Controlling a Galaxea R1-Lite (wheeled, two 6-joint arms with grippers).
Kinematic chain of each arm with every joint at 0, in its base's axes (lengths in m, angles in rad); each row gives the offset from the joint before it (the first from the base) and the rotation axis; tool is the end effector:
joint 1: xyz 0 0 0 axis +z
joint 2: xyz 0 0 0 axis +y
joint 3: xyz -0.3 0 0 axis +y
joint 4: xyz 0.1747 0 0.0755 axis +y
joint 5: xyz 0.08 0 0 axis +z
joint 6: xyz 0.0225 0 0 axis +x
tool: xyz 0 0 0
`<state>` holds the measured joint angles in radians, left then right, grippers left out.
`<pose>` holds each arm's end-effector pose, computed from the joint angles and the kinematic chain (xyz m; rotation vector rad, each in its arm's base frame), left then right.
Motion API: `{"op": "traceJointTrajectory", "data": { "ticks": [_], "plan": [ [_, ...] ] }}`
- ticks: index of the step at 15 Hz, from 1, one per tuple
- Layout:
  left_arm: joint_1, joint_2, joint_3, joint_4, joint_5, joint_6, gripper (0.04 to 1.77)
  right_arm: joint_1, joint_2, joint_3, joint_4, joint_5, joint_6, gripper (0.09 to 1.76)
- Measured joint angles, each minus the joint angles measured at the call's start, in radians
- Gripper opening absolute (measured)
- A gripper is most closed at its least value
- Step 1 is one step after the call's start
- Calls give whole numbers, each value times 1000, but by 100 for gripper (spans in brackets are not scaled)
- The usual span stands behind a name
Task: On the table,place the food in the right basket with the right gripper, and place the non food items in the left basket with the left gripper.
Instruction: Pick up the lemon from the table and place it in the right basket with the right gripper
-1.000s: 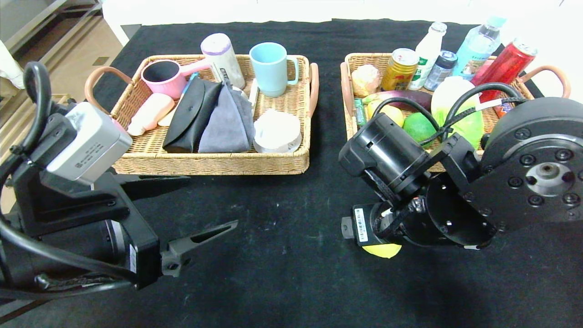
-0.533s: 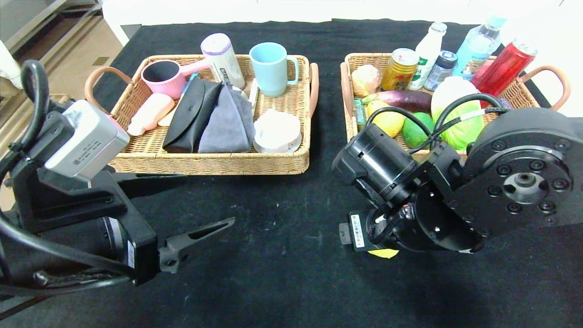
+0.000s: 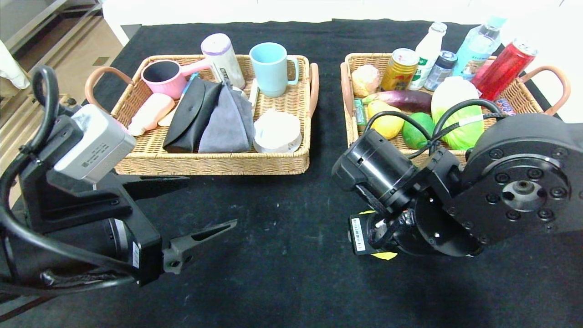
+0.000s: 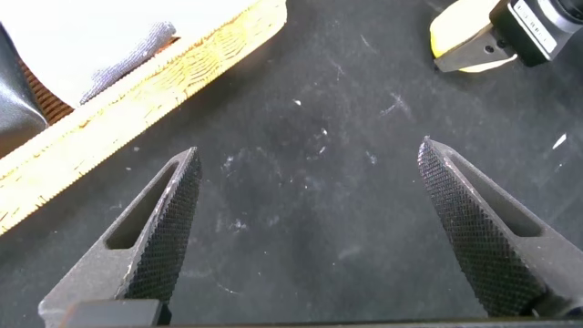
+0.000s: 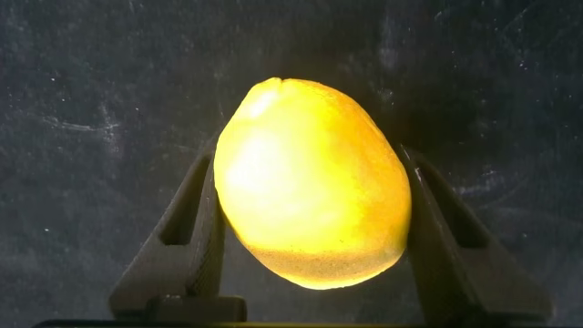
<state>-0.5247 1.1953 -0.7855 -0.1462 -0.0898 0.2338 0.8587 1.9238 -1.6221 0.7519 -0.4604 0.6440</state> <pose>0.1541 -0.0915 0.2521 0.2829 0.1891 -0.6394 0.2314 0.2527 0.2146 -0.0498 0.8916 0.0755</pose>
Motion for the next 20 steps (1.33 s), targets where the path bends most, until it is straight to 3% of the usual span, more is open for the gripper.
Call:
{"op": "traceJointTrajectory", "data": {
  "ticks": [15, 20],
  "plan": [
    [-1, -10, 0, 0, 0, 12, 172, 37, -37, 3, 11, -28, -13, 115],
    [-1, -13, 4, 0, -1, 19, 172, 48, -87, 3, 8, -84, -106, 115]
  ]
}}
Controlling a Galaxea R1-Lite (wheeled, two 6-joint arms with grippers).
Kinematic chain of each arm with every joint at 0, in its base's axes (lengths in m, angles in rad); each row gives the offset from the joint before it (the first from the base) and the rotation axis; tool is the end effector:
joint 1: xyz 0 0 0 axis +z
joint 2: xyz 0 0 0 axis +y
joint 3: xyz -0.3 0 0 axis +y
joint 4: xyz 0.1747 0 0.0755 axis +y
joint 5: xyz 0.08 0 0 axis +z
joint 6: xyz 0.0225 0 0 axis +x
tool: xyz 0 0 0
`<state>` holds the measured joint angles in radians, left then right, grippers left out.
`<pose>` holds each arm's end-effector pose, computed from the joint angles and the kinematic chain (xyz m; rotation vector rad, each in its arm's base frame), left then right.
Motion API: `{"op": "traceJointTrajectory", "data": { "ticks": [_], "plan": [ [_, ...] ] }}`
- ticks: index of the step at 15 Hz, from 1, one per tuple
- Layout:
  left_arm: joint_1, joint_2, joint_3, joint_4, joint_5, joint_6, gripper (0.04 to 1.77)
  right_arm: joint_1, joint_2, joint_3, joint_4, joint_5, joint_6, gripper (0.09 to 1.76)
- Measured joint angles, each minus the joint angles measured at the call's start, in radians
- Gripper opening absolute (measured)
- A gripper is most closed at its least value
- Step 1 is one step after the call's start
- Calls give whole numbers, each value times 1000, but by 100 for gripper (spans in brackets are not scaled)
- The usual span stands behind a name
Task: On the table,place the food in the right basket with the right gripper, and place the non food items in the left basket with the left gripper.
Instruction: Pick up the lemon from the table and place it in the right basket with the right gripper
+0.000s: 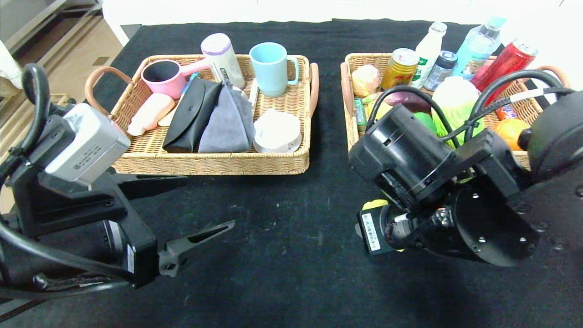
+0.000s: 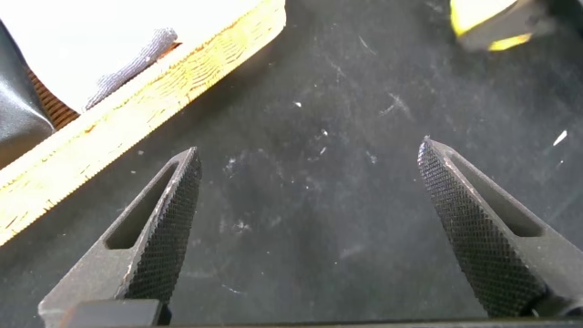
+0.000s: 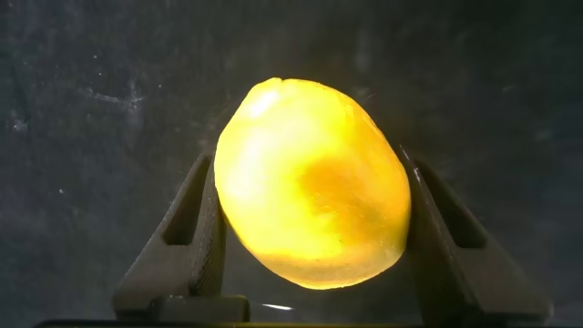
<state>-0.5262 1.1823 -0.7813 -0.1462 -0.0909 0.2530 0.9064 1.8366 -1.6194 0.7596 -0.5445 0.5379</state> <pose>0.1510 -0.0900 0.2532 0.2995 0.1740 -0.6431 0.2072 0.2457 0.2433 -0.1424 0.7823 0.1231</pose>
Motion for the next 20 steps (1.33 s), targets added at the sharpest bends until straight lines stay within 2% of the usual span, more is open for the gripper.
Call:
{"op": "traceJointTrajectory", "data": {
  "ticks": [7, 14, 20],
  "plan": [
    [-4, -1, 3, 0, -7, 5, 172, -53, -56, -100, -55, -83, -226, 115],
    [-7, 2, 5, 2, -36, 6, 172, -173, -46, -112, -384, -80, -437, 114],
    [-6, -10, 5, 0, -34, 8, 172, -265, -34, -107, -553, -80, -523, 114]
  ]
}}
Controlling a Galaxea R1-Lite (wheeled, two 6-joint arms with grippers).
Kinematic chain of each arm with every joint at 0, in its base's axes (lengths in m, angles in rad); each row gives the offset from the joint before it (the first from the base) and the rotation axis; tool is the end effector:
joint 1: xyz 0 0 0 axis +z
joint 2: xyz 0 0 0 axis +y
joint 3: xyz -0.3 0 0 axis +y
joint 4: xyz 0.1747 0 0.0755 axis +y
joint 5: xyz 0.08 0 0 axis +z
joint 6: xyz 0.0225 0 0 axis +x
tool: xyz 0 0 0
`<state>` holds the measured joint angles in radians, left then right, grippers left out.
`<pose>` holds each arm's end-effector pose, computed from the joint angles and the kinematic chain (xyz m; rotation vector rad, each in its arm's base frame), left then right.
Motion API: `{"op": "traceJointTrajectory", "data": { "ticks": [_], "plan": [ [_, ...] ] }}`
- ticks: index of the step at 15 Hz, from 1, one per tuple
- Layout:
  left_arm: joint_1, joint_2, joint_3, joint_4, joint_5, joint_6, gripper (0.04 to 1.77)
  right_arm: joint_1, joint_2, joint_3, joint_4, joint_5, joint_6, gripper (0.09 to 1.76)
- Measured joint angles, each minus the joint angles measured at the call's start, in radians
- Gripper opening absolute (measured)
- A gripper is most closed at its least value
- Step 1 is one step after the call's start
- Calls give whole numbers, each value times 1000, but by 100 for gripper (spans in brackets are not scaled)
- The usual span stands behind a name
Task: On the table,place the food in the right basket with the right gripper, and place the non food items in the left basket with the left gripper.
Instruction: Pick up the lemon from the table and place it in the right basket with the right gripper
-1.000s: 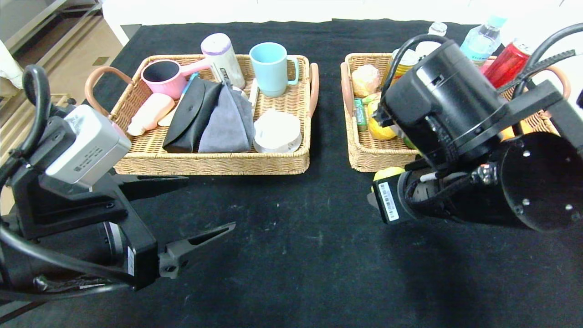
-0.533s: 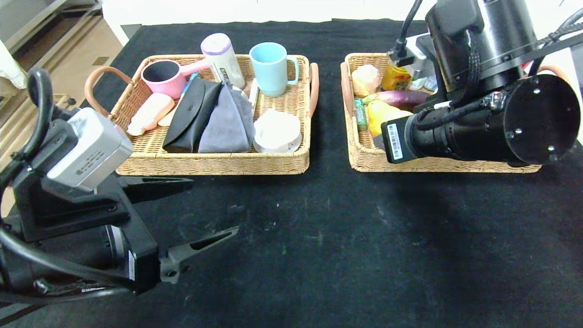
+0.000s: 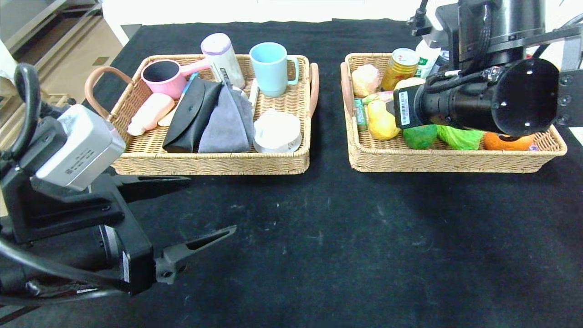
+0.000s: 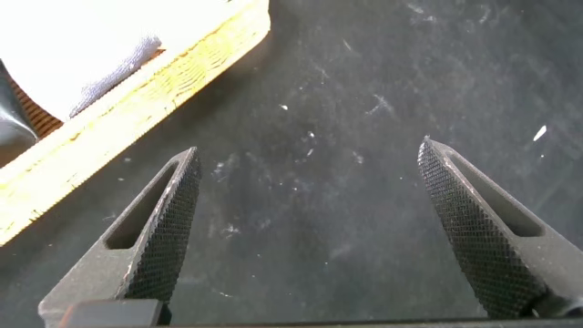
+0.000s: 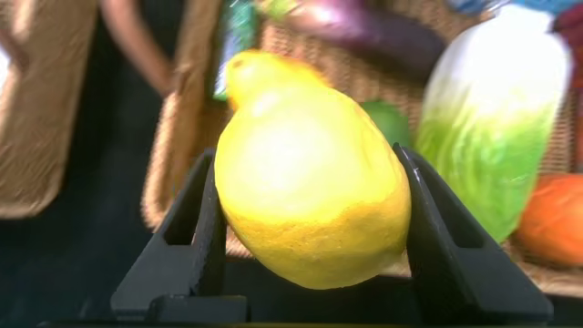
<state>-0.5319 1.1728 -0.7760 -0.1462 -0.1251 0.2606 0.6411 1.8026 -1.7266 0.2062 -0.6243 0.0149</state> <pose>0.1478 -0.0902 0.2533 0.3014 0.1635 -0.6831 0.2829 0.1947 0.3266 -0.1520 0.2277 0.0150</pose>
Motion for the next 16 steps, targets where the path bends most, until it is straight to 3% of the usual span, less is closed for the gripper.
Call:
{"op": "traceJointTrajectory", "data": {
  "ticks": [6, 10, 16],
  "plan": [
    [0, -1, 1, 0, 1, 1, 172, -114, 41, 14, -201, 3, -36, 114],
    [-2, 0, 1, 0, 1, 2, 172, -162, 93, 8, -357, 70, -73, 114],
    [-1, 6, 0, 0, 4, 2, 172, -204, 143, 11, -440, 107, -85, 114]
  ]
}}
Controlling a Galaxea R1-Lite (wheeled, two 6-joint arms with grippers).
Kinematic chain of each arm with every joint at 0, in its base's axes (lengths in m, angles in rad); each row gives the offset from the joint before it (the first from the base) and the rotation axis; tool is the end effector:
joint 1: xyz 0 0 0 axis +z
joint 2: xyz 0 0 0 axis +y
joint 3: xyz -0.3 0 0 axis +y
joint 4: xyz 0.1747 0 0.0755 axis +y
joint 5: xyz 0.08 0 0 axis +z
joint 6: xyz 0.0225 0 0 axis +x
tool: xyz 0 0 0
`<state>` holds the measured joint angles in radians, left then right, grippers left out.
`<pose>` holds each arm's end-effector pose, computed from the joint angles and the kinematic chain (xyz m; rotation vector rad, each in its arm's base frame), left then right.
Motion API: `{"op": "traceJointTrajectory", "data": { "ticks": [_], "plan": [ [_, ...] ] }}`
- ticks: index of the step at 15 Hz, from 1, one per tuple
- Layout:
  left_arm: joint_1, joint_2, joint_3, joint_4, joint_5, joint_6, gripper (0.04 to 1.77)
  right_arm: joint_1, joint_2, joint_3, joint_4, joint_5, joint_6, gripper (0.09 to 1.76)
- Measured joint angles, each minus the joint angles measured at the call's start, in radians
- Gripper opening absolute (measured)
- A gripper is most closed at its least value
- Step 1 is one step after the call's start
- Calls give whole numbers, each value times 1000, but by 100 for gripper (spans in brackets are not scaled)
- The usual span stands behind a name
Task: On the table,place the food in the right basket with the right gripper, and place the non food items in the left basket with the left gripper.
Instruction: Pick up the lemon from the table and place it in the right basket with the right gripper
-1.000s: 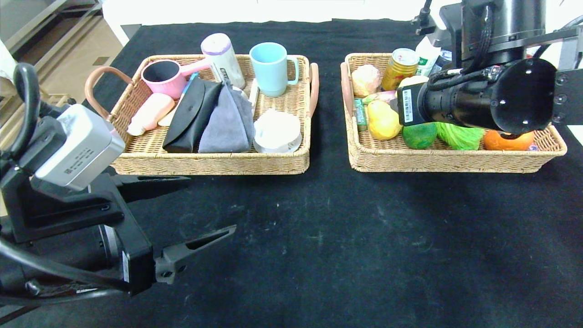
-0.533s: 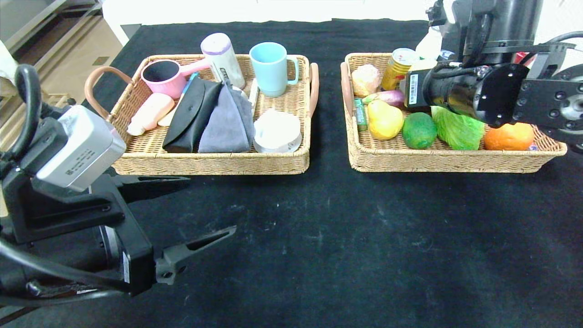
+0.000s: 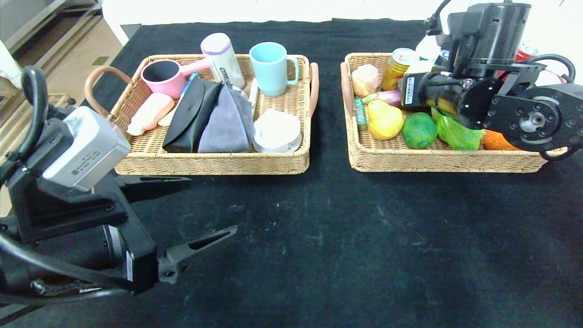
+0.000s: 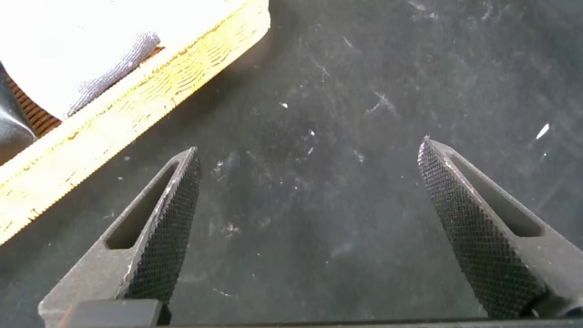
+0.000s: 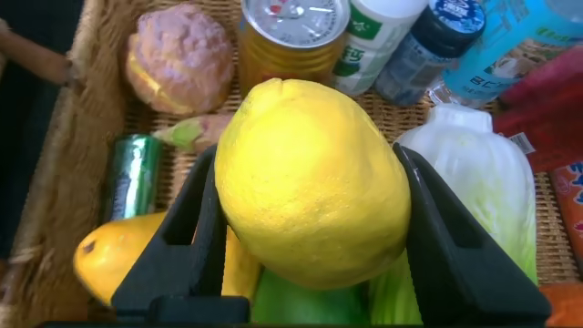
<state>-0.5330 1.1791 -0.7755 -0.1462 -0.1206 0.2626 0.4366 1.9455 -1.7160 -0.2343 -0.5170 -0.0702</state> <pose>0.1491 -0.0911 0.2521 0.3054 0.1698 -0.6806 0.3641 0.1577 0.3134 -0.0680 -0.0014 -0.0805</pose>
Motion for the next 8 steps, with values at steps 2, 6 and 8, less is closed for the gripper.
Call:
{"op": "traceJointTrajectory", "data": {
  "ticks": [2, 6, 8],
  "plan": [
    [0, 3, -2, -1, 0, -1, 172, 1, 9, 4, -16, 3, -1, 114],
    [1, 5, -1, -1, -1, 0, 172, 1, 17, 6, -20, 2, -3, 128],
    [1, 6, -1, -1, -1, 0, 172, 1, 19, 6, -21, 1, -2, 137]
  ]
}}
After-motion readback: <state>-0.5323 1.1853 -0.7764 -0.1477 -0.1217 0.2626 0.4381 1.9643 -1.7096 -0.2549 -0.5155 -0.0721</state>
